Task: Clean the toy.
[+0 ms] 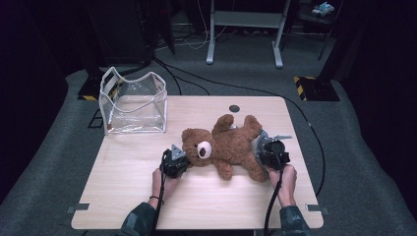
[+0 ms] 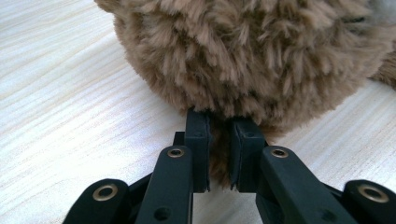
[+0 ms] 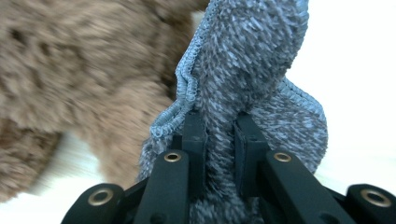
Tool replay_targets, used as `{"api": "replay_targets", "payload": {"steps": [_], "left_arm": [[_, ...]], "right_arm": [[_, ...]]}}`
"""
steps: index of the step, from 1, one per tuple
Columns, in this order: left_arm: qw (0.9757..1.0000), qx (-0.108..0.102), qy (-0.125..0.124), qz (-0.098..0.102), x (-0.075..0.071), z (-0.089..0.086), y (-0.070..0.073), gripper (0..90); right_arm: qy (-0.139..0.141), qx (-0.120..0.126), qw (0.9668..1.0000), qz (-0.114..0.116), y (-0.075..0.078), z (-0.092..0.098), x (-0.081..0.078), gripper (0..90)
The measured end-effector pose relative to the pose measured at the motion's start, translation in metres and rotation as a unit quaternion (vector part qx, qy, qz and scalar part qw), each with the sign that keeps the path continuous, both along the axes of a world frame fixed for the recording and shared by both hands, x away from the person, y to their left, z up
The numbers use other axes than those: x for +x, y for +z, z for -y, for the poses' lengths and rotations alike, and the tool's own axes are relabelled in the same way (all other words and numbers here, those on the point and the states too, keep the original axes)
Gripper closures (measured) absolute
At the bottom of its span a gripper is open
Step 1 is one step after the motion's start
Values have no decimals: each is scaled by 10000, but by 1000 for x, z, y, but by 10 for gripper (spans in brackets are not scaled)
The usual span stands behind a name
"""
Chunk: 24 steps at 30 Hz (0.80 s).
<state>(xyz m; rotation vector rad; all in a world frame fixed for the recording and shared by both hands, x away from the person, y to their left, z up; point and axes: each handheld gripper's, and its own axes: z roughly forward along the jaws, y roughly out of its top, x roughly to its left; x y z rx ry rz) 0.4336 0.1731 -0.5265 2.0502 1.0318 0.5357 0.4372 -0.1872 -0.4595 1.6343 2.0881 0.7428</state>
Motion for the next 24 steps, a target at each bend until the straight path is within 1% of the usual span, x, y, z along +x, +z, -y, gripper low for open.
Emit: {"api": "replay_targets", "payload": {"steps": [1,3,4,5,6,7,9,10,12,13,14,15,16,17,18,19,20,21,22,23,24], "left_arm": [[10000,-1,1,-4,0,0,0,796],[10000,-8,9,-21,0,0,0,796],[10000,-20,14,-17,0,0,0,796],[10000,-18,16,-16,0,0,0,796],[10000,-16,16,-17,0,0,0,796],[10000,-19,37,12,0,1,0,796],[10000,-20,36,11,0,1,0,796],[10000,-20,36,12,0,1,0,796],[10000,-23,37,11,0,1,0,796],[10000,-24,35,8,0,1,0,796],[10000,-23,36,6,0,0,0,796],[10000,-23,36,6,0,0,0,796],[10000,-32,38,8,0,1,-1,796],[10000,-15,32,5,0,0,0,796],[10000,-32,39,4,0,1,0,796],[10000,-30,37,5,0,0,0,796],[10000,-30,36,6,0,1,0,796],[10000,-31,37,5,0,1,0,796],[10000,-32,36,5,0,0,0,797],[10000,-14,29,4,0,0,0,797],[10000,-26,33,3,0,1,0,796]], "right_arm": [[-42,65,10000,-2,2,3,-2,776],[9,229,9997,103,9,6,-6,776],[23,418,9990,183,15,6,-10,776],[135,516,9982,259,20,5,-12,776],[192,638,9973,298,26,2,-15,776],[334,713,9962,377,31,-1,-17,776],[528,881,9934,515,39,-11,-19,775],[619,945,9920,563,42,-16,-20,775],[740,1009,9904,583,43,-26,-19,774],[820,1049,9897,517,40,-32,-17,774],[916,962,9903,405,28,-40,-14,772],[916,962,9903,405,28,-40,-14,772],[945,972,9900,393,23,-42,-13,773],[988,948,9901,320,11,-46,-14,773],[988,948,9901,320,11,-46,-14,773],[975,994,9899,282,5,-46,-14,774],[976,969,9902,258,1,-46,-15,775],[991,928,9905,231,-2,-46,-17,775],[1014,781,9916,174,-7,-46,-19,776],[1014,781,9916,174,-7,-46,-19,776],[967,723,9926,134,-9,-47,-21,777]]}}
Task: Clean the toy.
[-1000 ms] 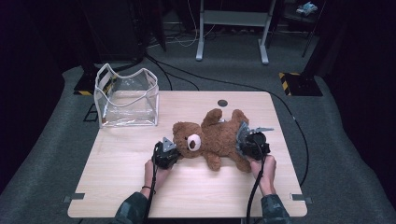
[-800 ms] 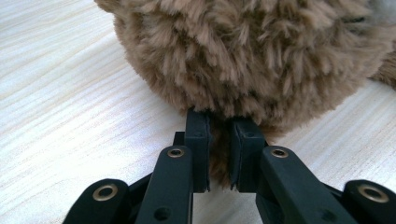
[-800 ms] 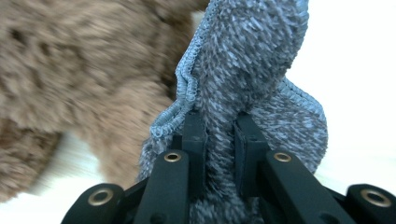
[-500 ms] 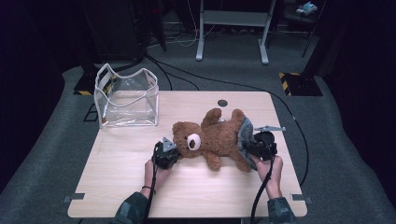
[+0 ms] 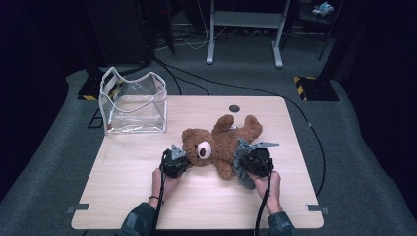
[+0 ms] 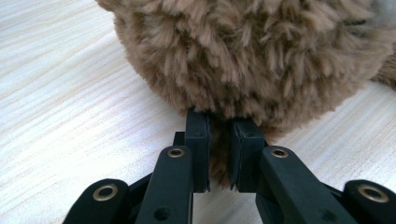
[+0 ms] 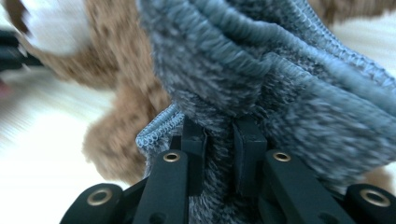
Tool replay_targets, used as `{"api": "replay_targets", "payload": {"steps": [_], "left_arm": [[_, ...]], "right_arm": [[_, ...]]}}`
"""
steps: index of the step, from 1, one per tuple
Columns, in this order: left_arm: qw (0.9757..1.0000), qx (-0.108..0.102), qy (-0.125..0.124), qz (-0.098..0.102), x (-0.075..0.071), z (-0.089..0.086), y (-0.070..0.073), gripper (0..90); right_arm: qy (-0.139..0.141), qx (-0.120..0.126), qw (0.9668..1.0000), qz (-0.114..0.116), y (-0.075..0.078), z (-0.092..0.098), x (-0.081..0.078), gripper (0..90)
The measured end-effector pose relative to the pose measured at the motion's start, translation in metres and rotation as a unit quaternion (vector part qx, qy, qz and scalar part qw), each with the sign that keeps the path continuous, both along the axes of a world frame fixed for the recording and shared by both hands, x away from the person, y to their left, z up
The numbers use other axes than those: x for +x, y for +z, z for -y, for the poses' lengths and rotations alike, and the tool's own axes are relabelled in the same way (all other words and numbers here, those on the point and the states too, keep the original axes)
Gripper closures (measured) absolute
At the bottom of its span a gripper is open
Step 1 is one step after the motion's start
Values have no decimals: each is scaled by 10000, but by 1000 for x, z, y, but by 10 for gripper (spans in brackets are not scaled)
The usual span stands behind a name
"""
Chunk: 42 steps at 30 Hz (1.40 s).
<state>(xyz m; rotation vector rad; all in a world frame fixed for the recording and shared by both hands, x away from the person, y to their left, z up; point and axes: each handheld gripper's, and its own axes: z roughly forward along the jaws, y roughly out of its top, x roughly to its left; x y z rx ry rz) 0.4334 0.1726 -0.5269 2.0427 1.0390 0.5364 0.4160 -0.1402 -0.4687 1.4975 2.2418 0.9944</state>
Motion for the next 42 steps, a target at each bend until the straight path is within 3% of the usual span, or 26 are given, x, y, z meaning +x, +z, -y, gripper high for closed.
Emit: {"api": "replay_targets", "payload": {"steps": [2,8,9,11,14,15,16,17,20,21,23,25,27,31,33,36,38,39,42], "left_arm": [[10000,19,-28,-30,0,-1,1,797],[10000,-5,-24,-25,0,0,0,797],[10000,-9,-25,-27,0,0,0,797],[10000,-17,-23,-30,0,-1,0,796],[10000,-17,-20,-34,0,-1,0,796],[10000,-18,-17,-35,0,-1,0,796],[10000,-13,-19,-33,0,-1,0,796],[10000,-12,-17,-34,0,0,0,796],[10000,22,-32,-19,0,0,0,796],[10000,22,-32,-19,0,0,0,796],[10000,18,-7,11,0,0,0,796],[10000,17,-7,10,0,0,0,796],[10000,-4,-3,0,0,0,0,796],[10000,17,-36,-16,0,-1,0,796],[10000,19,-38,-20,0,-1,1,796],[10000,3,-29,-32,0,0,0,796],[10000,-1,-24,-33,0,0,0,796],[10000,1,-23,-28,0,0,0,796],[10000,-2,-24,-33,0,0,0,796]], "right_arm": [[-92,-95,9998,-165,-6,1,-6,779],[-110,-363,9987,-338,-15,6,-14,780],[-154,-586,9972,-436,-16,9,-18,779],[-249,-670,9962,-499,-15,14,-21,779],[-333,-591,9966,-473,-10,24,-25,777],[-434,-457,9977,-257,0,34,-28,776],[-434,-457,9977,-257,0,34,-28,776],[-583,-299,9979,17,14,43,-29,774],[-742,-169,9966,322,33,50,-21,771],[-742,-169,9966,322,33,50,-21,771],[-724,13,9965,416,40,46,-4,769],[-710,23,9967,385,39,42,3,768],[-699,-144,9971,252,27,30,19,767],[-818,-223,9963,128,14,32,23,770],[-977,-347,9946,65,10,38,21,771],[-1228,-855,9887,10,8,49,18,772],[-1237,-667,9901,-35,8,57,14,773],[-1133,-449,9925,106,13,58,5,773],[-909,-275,9952,253,20,50,-2,773]]}}
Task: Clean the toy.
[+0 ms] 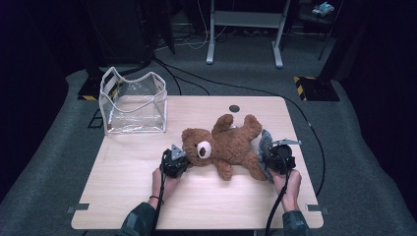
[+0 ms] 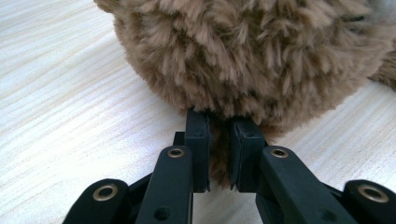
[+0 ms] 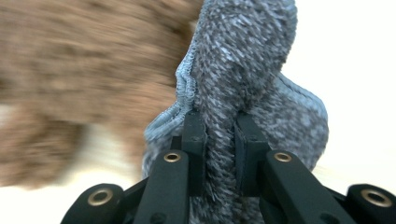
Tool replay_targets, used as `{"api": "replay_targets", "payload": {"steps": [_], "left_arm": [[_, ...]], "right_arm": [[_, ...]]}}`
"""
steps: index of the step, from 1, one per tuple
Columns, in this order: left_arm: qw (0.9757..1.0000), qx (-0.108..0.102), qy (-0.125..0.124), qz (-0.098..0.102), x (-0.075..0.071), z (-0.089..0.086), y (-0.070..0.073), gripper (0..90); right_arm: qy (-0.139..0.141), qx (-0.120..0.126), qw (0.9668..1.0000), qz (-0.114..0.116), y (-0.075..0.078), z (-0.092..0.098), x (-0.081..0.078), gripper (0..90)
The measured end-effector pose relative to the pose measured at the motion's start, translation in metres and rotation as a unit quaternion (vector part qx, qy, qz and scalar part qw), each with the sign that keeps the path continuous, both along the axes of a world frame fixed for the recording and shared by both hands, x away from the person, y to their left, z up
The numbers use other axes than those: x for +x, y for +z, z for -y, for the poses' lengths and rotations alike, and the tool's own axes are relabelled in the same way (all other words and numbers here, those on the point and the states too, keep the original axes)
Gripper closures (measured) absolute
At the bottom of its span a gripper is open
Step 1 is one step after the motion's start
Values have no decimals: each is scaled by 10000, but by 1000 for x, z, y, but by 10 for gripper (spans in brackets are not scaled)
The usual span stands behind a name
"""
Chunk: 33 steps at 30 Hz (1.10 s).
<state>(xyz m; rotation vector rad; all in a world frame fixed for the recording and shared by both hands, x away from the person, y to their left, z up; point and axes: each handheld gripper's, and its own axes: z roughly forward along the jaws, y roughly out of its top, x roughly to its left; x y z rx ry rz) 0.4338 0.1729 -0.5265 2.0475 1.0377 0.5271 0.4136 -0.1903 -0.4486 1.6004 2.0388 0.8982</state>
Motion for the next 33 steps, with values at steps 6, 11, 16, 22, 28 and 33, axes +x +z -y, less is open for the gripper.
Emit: {"api": "replay_targets", "payload": {"steps": [6,11,16,22,28,33], "left_arm": [[10000,7,-2,6,0,0,0,796],[10000,-12,8,-3,0,0,0,796],[10000,-34,8,-17,0,0,0,796],[10000,-21,-12,-21,1,-1,0,796],[10000,-32,-13,-28,1,-1,0,796],[10000,-57,-2,-29,1,-1,0,795]], "right_arm": [[986,109,9943,396,19,-49,-6,774],[1425,-80,9893,288,11,-92,4,774],[1567,-256,9872,130,-11,-102,10,783],[1323,-467,9896,-324,-34,-89,8,789],[1149,-493,9902,-615,-38,-77,6,784],[1300,-127,9911,-263,-8,-86,0,781]]}}
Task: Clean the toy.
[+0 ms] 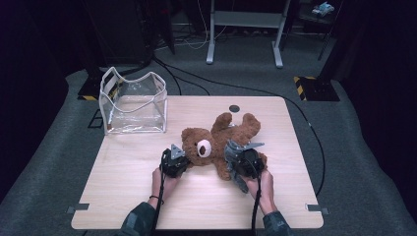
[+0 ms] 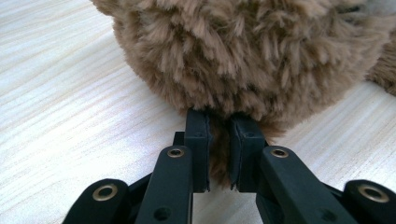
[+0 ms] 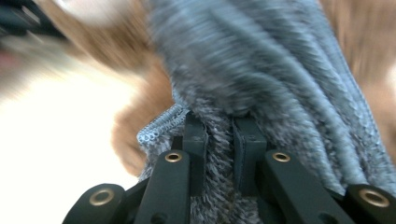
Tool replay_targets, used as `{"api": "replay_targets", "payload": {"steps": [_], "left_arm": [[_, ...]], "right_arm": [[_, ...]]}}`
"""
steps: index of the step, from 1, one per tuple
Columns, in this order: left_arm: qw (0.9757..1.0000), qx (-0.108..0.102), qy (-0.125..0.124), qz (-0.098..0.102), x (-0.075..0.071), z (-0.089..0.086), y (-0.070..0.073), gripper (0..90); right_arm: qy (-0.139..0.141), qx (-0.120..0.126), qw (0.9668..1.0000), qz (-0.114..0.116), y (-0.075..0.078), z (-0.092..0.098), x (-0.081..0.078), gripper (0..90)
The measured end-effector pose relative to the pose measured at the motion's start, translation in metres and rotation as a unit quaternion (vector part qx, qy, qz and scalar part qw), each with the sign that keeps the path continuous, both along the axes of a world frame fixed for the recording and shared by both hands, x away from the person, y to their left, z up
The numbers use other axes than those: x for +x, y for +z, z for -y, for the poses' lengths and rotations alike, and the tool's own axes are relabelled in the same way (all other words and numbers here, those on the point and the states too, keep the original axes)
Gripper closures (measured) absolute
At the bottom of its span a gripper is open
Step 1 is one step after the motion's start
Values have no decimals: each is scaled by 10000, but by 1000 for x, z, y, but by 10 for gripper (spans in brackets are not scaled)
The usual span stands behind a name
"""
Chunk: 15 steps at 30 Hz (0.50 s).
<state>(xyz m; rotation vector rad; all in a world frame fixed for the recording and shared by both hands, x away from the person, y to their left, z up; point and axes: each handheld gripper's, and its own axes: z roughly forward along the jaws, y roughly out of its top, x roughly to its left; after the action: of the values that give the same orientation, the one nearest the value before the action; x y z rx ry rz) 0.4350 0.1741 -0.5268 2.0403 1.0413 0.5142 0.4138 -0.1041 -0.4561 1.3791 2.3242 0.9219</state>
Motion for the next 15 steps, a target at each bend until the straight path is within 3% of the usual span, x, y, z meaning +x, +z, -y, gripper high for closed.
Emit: {"api": "replay_targets", "payload": {"steps": [5,7,8,10,15], "left_arm": [[10000,-6,-11,-23,0,0,0,793],[10000,-24,-7,-22,1,-1,0,793],[10000,-52,14,-15,1,-1,0,793],[10000,-45,-3,-51,1,-1,0,793],[10000,-52,2,-53,1,-1,0,794]], "right_arm": [[246,393,9988,124,22,-24,10,777],[282,364,9989,-21,17,-38,17,776],[274,293,9990,-175,11,-44,21,776],[280,222,9990,-273,-3,-50,23,778],[191,129,9990,-380,-17,-44,14,785]]}}
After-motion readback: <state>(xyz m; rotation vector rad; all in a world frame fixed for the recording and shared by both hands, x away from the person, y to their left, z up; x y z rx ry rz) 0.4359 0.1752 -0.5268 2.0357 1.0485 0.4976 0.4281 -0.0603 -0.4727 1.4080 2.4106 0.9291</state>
